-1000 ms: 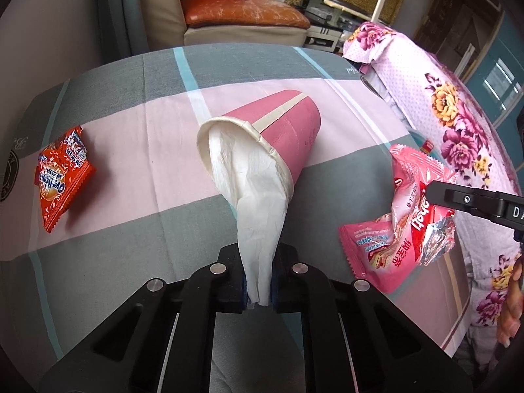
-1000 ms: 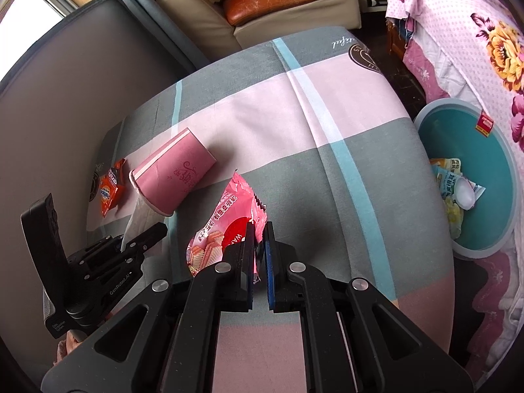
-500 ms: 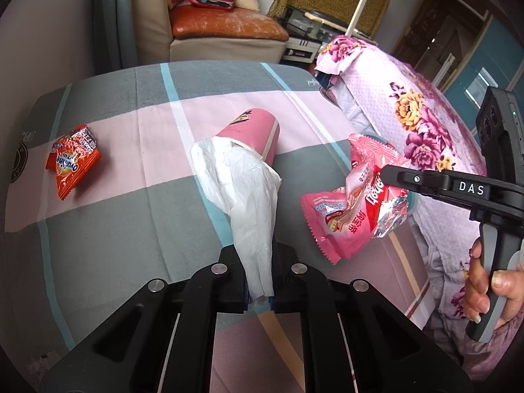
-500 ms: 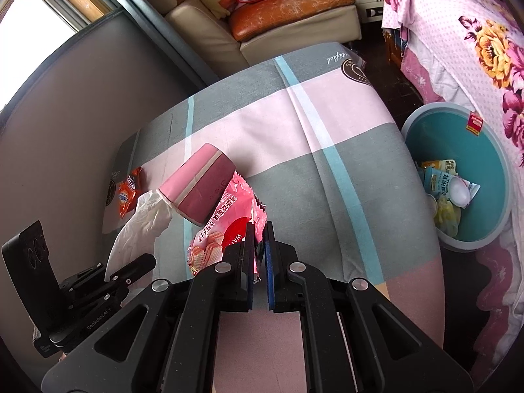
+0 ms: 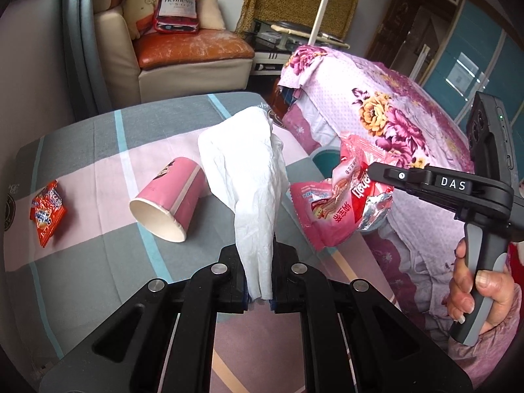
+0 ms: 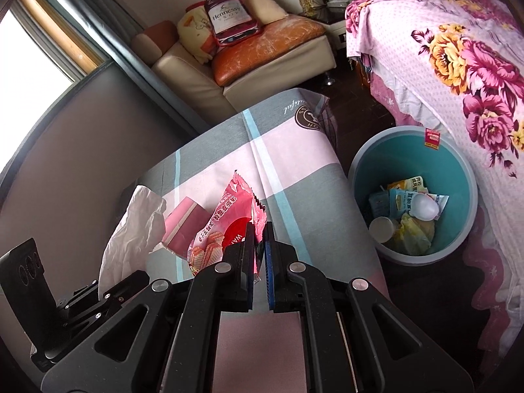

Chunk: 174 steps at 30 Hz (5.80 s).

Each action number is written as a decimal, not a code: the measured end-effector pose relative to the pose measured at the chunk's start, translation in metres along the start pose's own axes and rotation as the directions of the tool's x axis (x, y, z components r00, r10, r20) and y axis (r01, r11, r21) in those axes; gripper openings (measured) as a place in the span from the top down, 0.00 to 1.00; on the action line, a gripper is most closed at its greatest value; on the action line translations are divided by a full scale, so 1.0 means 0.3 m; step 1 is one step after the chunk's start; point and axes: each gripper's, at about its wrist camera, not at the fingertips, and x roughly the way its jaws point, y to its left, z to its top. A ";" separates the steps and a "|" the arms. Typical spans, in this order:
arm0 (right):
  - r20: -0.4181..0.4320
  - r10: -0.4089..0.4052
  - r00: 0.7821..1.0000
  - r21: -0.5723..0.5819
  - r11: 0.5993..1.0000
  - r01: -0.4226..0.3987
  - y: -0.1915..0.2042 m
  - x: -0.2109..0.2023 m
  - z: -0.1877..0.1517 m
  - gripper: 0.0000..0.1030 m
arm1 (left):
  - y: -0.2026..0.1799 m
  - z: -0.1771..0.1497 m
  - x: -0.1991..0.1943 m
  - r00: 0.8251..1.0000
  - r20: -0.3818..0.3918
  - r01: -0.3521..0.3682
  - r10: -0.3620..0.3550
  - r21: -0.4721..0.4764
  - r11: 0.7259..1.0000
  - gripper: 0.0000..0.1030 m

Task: Collect trash
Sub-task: 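Carry the tissue and pink wrapper over the teal bin and open both tools, then move both tools back toward the pink cup and orange Ovaltine packet, then grasp the orange Ovaltine packet with the left tool while the right tool grasps the pink cup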

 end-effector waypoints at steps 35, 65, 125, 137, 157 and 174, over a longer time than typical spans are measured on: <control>0.134 -0.220 0.966 0.308 0.936 0.170 -0.699 -0.143 0.099 0.94 | -0.515 0.153 0.589 0.967 -0.256 0.042 0.013 0.208 0.977 0.91; 0.002 -0.253 0.967 0.278 0.929 0.243 -0.627 0.047 0.129 0.41 | -0.371 0.150 0.607 0.967 -0.254 0.012 0.011 0.089 0.996 0.10; -0.341 -0.100 0.935 -0.109 0.992 0.066 0.479 0.609 -0.012 0.27 | 0.777 -0.115 -0.016 0.981 -0.073 -0.191 0.179 -0.490 0.851 0.05; -0.352 -0.069 0.933 -0.132 0.991 0.024 0.530 0.698 -0.036 0.37 | 0.942 -0.103 -0.022 0.977 -0.066 -0.202 0.202 -0.583 0.787 0.05; -0.270 -0.135 0.953 -0.266 0.962 0.061 0.551 0.711 0.002 0.41 | 0.984 -0.014 0.130 0.941 -0.128 -0.332 0.315 -0.541 0.773 0.38; -0.232 -0.125 0.965 -0.237 0.969 0.069 0.428 0.563 -0.034 0.41 | 0.729 -0.042 0.124 0.964 -0.104 -0.266 0.246 -0.439 0.858 0.49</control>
